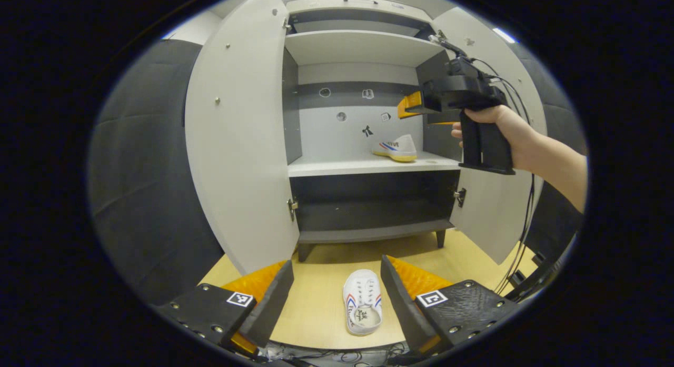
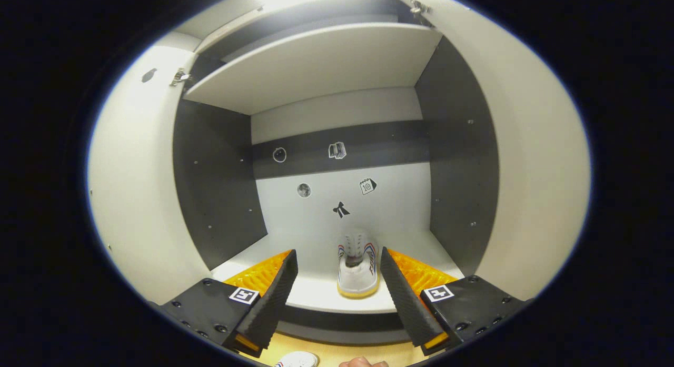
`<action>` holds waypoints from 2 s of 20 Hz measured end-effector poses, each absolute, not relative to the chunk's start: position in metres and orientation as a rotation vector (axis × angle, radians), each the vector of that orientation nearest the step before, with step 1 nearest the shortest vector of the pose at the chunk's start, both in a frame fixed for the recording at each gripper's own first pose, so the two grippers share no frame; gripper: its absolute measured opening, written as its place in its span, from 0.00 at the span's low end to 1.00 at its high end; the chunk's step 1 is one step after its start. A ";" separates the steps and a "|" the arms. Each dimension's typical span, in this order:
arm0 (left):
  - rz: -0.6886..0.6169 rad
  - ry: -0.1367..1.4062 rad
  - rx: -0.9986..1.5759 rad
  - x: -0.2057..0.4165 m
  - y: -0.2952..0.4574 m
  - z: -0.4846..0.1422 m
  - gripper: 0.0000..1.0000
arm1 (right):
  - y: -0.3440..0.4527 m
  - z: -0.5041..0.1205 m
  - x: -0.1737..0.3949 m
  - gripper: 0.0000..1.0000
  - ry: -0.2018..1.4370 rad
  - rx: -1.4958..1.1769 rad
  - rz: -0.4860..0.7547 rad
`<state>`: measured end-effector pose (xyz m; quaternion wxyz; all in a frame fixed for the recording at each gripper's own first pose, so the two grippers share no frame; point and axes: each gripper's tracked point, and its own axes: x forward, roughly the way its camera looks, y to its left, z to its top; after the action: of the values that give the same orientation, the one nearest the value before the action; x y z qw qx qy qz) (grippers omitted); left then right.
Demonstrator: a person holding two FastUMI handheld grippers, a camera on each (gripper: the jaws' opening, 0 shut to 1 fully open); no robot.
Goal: Grab one shoe with the right hand and put it into the shoe cabinet, grab the other shoe with the left hand and put it into the shoe cabinet; then close the right door with the right hand and the left door with the left hand.
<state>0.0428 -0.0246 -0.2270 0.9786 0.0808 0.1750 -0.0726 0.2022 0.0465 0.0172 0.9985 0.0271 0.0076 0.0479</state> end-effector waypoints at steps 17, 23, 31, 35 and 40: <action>-0.397 0.533 0.216 0.063 -0.039 -0.352 0.96 | -0.005 -0.095 -0.022 0.99 0.137 0.015 -0.065; -0.431 0.703 0.287 0.086 -0.041 -0.429 0.96 | -0.072 -0.116 -0.066 0.99 0.168 0.032 -0.271; -0.419 0.871 0.217 0.098 -0.031 -0.485 0.93 | -0.133 -0.148 -0.113 0.99 0.237 0.043 -0.476; -0.422 0.950 0.152 0.095 -0.034 -0.507 0.66 | -0.163 -0.159 -0.134 0.98 0.261 0.078 -0.555; -0.417 1.011 0.022 0.089 -0.037 -0.513 0.52 | -0.196 -0.165 -0.145 0.98 0.281 0.115 -0.635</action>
<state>0.0888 -0.0372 -0.5135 0.8541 0.0107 0.4807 -0.1984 -0.1446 -0.1957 -0.1650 0.9387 0.0562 0.1377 -0.3111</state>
